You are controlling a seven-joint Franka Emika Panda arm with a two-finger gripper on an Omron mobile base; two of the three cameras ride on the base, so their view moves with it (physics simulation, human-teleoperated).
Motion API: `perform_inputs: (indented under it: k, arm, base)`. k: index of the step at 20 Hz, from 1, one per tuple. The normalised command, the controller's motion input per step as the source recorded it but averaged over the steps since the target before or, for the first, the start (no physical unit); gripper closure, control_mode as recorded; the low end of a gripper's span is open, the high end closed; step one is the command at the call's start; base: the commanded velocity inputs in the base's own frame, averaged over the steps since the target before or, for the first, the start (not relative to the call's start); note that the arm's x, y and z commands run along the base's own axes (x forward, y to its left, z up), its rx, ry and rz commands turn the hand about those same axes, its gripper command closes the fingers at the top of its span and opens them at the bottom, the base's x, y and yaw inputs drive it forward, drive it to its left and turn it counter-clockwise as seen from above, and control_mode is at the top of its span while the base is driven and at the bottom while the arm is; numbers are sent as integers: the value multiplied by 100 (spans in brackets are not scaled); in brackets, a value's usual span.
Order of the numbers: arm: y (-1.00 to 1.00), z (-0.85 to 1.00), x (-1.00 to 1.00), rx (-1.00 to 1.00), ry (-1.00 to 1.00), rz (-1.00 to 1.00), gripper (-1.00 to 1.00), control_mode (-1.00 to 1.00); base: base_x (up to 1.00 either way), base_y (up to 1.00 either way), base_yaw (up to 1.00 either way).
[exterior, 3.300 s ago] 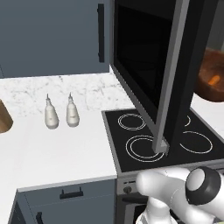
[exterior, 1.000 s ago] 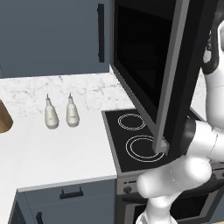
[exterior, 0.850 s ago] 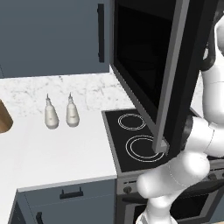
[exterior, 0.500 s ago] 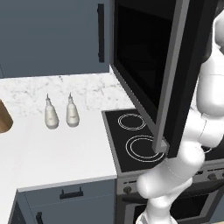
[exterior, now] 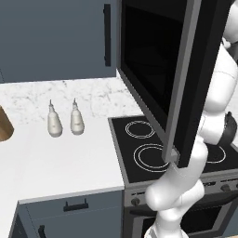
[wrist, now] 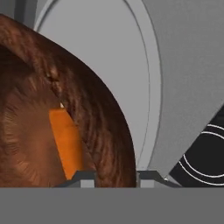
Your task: Pick the carrot from the sink and place it in the bowl. Then pick the bowl and place it in the microwave. Then close the microwave door and press the start button.
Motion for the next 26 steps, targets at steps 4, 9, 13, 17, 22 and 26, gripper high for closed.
perform_inputs:
  k: [4, 9, 13, 17, 22, 26]
  arm:
    - [3, -1, 26, 0, 0, 0, -100, -100]
    - [11, -12, 0, 0, -4, 0, -100, -100]
    - [0, -4, 0, 1, -14, 0, -100, -100]
    - [0, 0, -20, 0, -27, 0, -100, -100]
    - [-3, 0, -58, 0, -33, 0, -100, -100]
    - [0, -42, -86, 1, -20, 0, -100, -100]
  base:
    - [0, 0, 0]
    - [0, 0, 0]
    - [0, 0, 0]
    - [0, 0, 0]
    - [0, 0, 0]
    - [0, 0, 0]
